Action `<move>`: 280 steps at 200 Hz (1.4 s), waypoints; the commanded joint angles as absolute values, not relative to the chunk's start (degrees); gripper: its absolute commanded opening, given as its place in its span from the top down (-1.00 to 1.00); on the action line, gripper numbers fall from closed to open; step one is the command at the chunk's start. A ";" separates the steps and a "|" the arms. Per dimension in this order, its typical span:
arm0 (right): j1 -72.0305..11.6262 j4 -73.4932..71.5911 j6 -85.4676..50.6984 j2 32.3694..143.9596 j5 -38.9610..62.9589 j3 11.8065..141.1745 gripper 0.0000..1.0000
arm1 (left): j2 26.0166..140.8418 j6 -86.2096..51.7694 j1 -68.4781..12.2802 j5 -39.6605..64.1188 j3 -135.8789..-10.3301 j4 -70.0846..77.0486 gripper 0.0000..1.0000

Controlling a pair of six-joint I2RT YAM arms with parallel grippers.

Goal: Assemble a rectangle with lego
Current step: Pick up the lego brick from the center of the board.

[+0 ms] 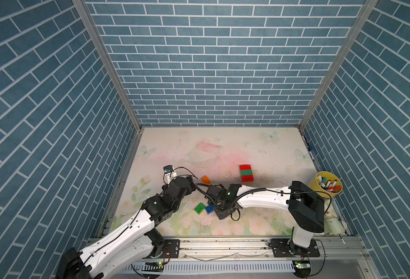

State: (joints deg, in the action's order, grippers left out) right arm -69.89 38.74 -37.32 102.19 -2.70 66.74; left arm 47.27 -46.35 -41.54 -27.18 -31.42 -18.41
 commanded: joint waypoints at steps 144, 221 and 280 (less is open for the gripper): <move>-27.80 39.36 -20.50 81.03 54.20 75.52 0.46 | 50.39 29.59 -44.38 4.47 -30.42 28.08 -0.92; -27.38 38.30 -20.21 84.29 66.62 77.11 0.48 | 57.44 31.33 -44.91 17.93 -36.01 30.34 -0.91; -28.37 39.01 -20.21 84.31 66.36 77.34 0.48 | 62.64 26.78 -44.94 24.96 -38.30 31.83 -0.85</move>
State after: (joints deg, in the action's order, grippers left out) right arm -27.75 38.57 -23.05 84.25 64.45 75.61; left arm 61.14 29.36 -44.66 20.32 -36.47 30.00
